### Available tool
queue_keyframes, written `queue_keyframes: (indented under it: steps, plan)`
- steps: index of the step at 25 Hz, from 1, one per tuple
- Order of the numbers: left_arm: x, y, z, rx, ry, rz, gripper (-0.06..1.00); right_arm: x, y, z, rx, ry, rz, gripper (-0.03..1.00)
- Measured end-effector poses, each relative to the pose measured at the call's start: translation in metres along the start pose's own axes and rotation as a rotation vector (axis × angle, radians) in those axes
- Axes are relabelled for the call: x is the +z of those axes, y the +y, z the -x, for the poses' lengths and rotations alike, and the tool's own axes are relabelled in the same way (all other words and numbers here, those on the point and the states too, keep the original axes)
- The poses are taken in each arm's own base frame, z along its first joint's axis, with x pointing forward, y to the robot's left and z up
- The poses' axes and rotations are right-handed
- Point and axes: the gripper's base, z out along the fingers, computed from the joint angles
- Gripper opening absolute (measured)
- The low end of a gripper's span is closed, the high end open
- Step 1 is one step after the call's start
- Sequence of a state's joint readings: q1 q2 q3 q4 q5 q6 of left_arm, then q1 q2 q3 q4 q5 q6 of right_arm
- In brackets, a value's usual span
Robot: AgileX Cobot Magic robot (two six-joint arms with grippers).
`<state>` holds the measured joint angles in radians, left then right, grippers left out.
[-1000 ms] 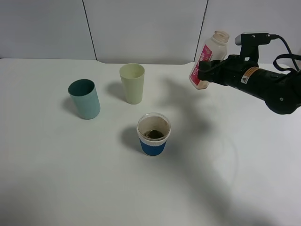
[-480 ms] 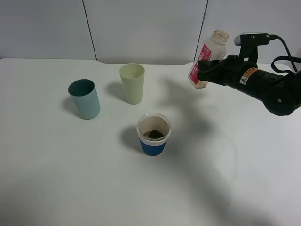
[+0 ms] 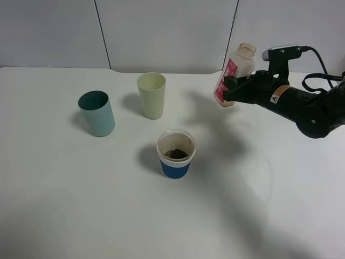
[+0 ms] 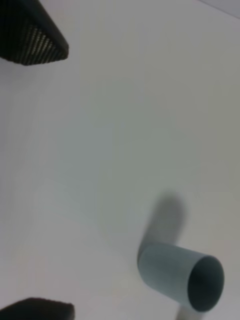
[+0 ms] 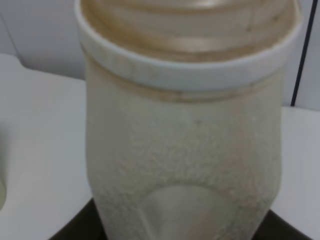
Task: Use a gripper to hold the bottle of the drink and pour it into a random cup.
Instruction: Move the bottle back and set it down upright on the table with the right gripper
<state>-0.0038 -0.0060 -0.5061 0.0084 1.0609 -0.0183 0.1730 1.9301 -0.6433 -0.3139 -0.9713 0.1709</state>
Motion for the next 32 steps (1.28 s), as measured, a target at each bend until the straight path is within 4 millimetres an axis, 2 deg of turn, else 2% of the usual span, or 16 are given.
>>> queue_keyframes:
  steps: [5,12,20,27,32]
  plan:
    - [0.000,0.000,0.000,0.000,0.000,0.000,0.93,0.002,0.000,-0.010,0.010,-0.009,0.009,0.36]
    - [0.000,0.000,0.000,0.000,0.000,0.000,0.93,0.003,-0.001,-0.020,0.019,0.065,-0.009,0.36]
    - [0.000,0.000,0.000,0.000,0.000,0.000,0.93,-0.002,-0.007,-0.019,0.042,0.177,-0.085,0.36]
    - [0.000,0.000,0.000,0.000,0.000,0.000,0.93,-0.003,-0.008,-0.021,-0.104,0.208,-0.076,0.36]
    - [0.000,0.000,0.000,0.000,0.000,0.000,0.93,-0.003,-0.007,-0.022,-0.141,0.210,-0.067,0.36]
